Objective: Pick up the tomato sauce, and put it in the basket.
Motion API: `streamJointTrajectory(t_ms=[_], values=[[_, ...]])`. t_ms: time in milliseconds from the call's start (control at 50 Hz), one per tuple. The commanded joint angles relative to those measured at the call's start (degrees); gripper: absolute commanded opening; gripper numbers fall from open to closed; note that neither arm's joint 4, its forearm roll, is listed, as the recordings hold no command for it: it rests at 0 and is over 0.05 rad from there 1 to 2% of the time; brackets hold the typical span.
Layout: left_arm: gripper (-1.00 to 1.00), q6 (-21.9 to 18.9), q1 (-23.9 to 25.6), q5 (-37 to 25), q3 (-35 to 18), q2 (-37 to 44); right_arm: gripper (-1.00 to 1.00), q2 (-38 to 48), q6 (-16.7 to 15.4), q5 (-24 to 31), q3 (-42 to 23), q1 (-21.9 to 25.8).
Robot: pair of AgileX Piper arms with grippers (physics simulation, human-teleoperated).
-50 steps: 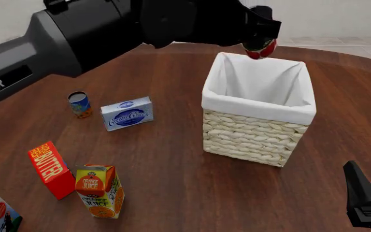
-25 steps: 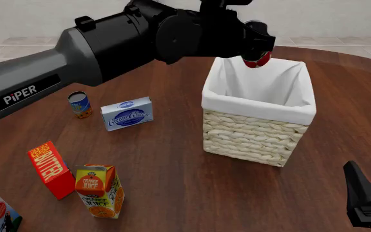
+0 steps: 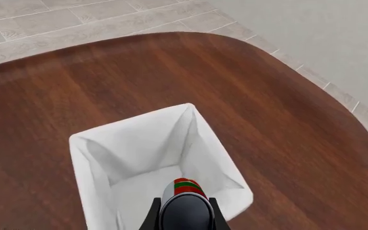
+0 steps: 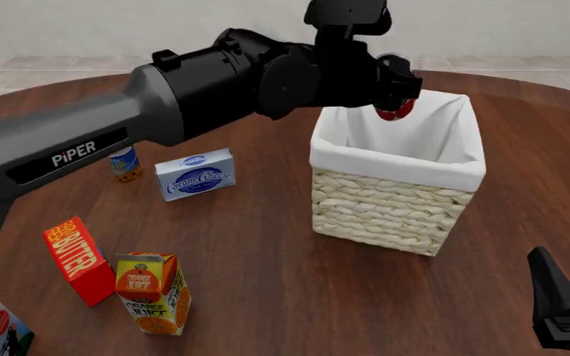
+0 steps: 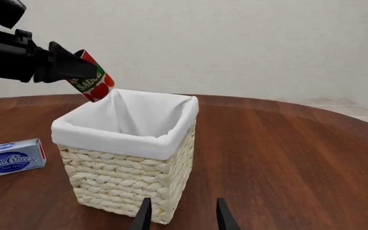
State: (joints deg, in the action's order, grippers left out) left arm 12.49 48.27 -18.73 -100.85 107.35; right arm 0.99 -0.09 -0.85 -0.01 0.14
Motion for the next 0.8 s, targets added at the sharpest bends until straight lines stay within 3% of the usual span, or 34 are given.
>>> streamJointTrajectory(t_ms=[20, 800], values=[[-1.0, -0.1, -0.1, 1.4, 0.2, 1.6, 1.0, 0.0, 0.0, 0.0, 0.0, 0.0], [-1.0, 0.8, -0.2, 2.3, -0.6, 6.4, 1.0, -0.1, 0.0, 0.0, 0.0, 0.0]])
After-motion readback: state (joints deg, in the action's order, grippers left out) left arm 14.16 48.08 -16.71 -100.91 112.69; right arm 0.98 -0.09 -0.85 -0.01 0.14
